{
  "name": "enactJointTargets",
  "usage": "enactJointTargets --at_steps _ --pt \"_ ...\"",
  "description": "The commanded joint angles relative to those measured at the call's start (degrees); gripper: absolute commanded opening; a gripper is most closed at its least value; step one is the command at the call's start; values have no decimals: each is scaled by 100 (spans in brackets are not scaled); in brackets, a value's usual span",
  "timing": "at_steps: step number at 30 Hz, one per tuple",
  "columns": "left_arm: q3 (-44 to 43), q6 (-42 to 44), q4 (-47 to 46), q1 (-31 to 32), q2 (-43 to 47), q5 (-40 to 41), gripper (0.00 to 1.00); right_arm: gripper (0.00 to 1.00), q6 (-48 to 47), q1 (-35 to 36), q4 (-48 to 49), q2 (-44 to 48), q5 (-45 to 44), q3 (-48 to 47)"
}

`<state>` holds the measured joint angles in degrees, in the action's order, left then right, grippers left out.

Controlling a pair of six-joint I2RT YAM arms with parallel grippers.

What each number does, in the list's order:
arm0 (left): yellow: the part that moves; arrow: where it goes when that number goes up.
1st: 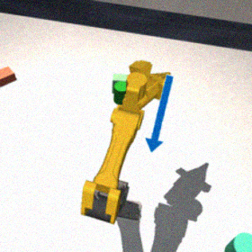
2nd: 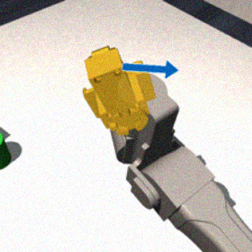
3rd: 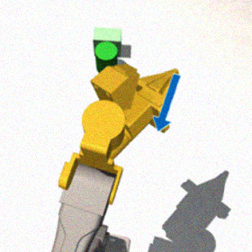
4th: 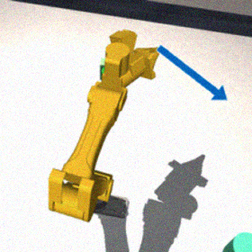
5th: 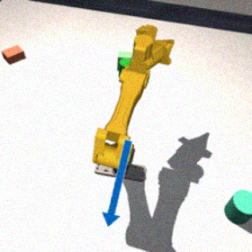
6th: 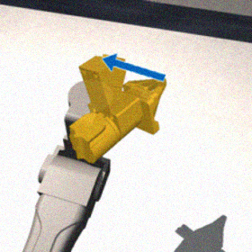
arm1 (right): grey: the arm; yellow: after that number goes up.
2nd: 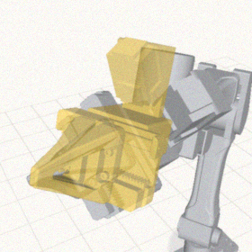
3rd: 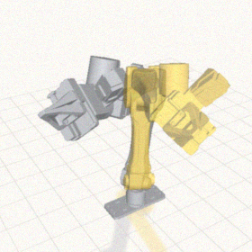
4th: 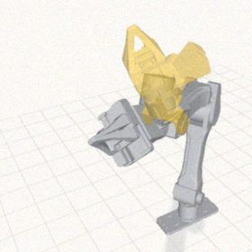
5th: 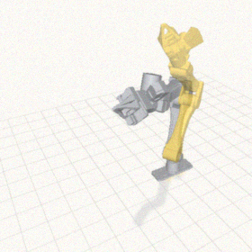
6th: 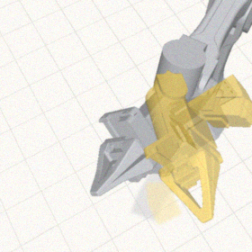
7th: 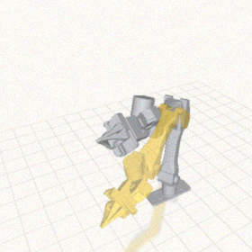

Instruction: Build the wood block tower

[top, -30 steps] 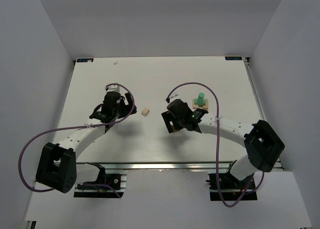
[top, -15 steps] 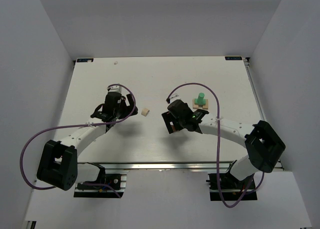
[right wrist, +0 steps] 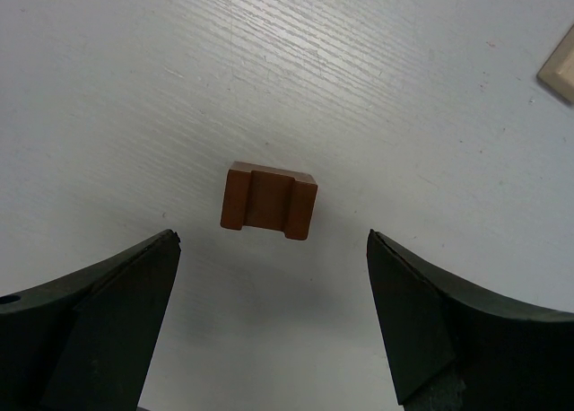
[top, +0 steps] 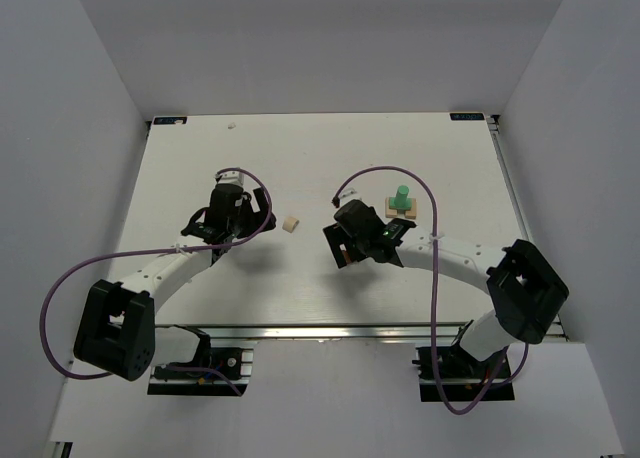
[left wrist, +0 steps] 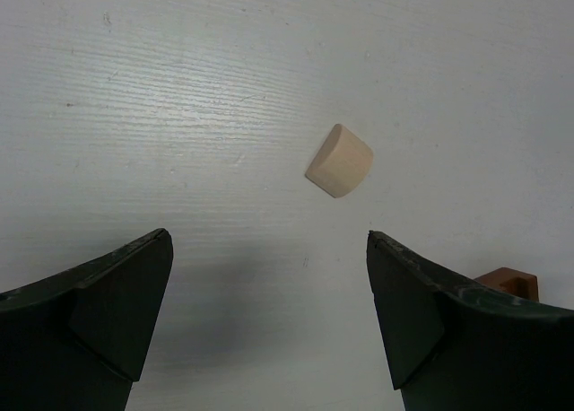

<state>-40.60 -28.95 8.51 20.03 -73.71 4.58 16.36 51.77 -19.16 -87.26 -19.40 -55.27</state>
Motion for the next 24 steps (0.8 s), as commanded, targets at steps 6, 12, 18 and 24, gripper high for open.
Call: enactJointTargets --at_steps 6,12,18,24 --pt "35 39 -122 -26 15 -97 98 89 87 18 114 -45 -99 -37" --pt "26 47 -122 -17 6 -115 98 89 96 18 140 -45 -91 24" --pt "8 56 -95 -26 -55 -150 98 89 8 18 158 -45 -64 60" --pt "17 56 -87 -26 -47 -168 98 89 -1 17 237 -71 67 112"
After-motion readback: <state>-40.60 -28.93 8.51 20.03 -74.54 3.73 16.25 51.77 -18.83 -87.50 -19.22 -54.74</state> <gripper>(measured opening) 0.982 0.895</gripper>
